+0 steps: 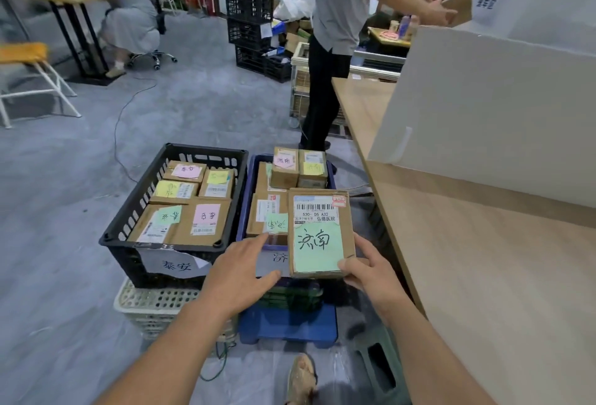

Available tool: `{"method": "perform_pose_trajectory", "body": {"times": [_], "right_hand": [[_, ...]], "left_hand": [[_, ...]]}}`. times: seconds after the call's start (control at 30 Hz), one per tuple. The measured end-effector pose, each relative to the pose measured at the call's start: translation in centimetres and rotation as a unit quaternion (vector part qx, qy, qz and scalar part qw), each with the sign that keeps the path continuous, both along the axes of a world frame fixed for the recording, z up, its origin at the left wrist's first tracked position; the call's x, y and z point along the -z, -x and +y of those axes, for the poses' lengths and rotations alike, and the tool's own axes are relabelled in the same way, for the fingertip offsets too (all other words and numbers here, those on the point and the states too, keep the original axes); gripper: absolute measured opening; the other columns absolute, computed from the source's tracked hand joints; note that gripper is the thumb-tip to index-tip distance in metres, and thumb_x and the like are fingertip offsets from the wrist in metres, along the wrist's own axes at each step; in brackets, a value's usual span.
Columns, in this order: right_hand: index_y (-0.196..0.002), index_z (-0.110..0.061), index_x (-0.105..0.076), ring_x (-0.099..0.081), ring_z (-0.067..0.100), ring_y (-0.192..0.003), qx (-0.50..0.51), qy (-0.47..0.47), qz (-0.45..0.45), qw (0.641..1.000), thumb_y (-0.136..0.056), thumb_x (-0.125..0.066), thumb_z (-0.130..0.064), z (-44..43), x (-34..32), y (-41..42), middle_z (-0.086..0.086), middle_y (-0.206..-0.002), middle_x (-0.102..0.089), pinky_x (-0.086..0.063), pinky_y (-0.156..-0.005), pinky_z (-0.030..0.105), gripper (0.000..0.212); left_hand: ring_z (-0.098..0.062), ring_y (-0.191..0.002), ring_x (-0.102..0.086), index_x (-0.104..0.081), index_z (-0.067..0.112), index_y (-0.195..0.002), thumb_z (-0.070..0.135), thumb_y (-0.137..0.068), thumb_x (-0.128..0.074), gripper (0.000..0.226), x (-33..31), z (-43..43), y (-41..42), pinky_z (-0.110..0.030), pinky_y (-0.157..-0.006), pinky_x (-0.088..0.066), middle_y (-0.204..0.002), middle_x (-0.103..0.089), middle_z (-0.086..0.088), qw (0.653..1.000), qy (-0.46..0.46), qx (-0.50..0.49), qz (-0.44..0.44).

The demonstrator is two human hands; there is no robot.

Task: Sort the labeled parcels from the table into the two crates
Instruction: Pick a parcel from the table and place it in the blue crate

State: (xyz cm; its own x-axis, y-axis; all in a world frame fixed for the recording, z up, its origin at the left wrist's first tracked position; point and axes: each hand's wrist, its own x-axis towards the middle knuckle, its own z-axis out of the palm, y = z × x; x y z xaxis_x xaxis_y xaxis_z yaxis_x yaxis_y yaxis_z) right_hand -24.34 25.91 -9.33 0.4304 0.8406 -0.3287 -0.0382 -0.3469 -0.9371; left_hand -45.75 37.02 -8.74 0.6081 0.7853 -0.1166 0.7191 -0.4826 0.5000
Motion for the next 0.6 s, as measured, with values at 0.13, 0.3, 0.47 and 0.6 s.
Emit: {"method": "perform_pose_trajectory", "body": {"times": [0.13, 0.3, 0.47, 0.6], "right_hand": [[-0.131, -0.044, -0.042, -0.065, 0.014, -0.106, -0.017, 0.010, 0.014, 1.000, -0.089, -0.063, -0.010, 5.1, 1.8, -3.3, -0.010, -0.101, -0.074, -0.050, -0.093, 0.034, 0.058], [-0.132, -0.044, -0.042, -0.067, 0.012, -0.104, -0.028, 0.038, 0.041, 0.998, -0.087, -0.065, -0.011, 11.1, 3.7, -7.8, -0.010, -0.107, -0.073, -0.053, -0.079, 0.025, 0.060], [-0.133, -0.044, -0.042, -0.064, 0.012, -0.108, -0.032, 0.062, 0.053, 0.996, -0.087, -0.066, -0.011, 16.2, 5.7, -11.9, -0.011, -0.113, -0.070, -0.053, -0.084, 0.027, 0.061], [-0.135, -0.043, -0.045, -0.064, 0.015, -0.110, -0.033, 0.089, 0.059, 0.994, -0.086, -0.067, -0.012, 19.2, 7.9, -13.2, -0.009, -0.113, -0.071, -0.052, -0.098, 0.040, 0.062]], "left_hand": [[-0.014, -0.141, -0.023, -0.012, 0.026, -0.152, 0.049, -0.093, -0.051, 0.074, 0.7, 4.4, -3.2, -0.028, -0.111, -0.024, -0.156, -0.023, 0.007, 1.000, 0.013, 0.003, 0.020], [-0.014, -0.140, -0.026, -0.013, 0.027, -0.152, 0.048, -0.092, -0.052, 0.076, 1.6, 10.7, -8.0, -0.030, -0.110, -0.031, -0.156, -0.025, 0.007, 0.998, 0.032, -0.005, 0.060], [-0.016, -0.139, -0.026, -0.013, 0.028, -0.152, 0.047, -0.092, -0.053, 0.075, 3.1, 15.4, -12.0, -0.031, -0.109, -0.031, -0.153, -0.029, 0.005, 0.995, 0.042, -0.008, 0.095], [-0.016, -0.135, -0.031, -0.013, 0.029, -0.152, 0.046, -0.091, -0.055, 0.076, 5.0, 18.2, -12.6, -0.034, -0.107, -0.035, -0.151, -0.033, 0.006, 0.993, 0.063, -0.015, 0.095]]}}
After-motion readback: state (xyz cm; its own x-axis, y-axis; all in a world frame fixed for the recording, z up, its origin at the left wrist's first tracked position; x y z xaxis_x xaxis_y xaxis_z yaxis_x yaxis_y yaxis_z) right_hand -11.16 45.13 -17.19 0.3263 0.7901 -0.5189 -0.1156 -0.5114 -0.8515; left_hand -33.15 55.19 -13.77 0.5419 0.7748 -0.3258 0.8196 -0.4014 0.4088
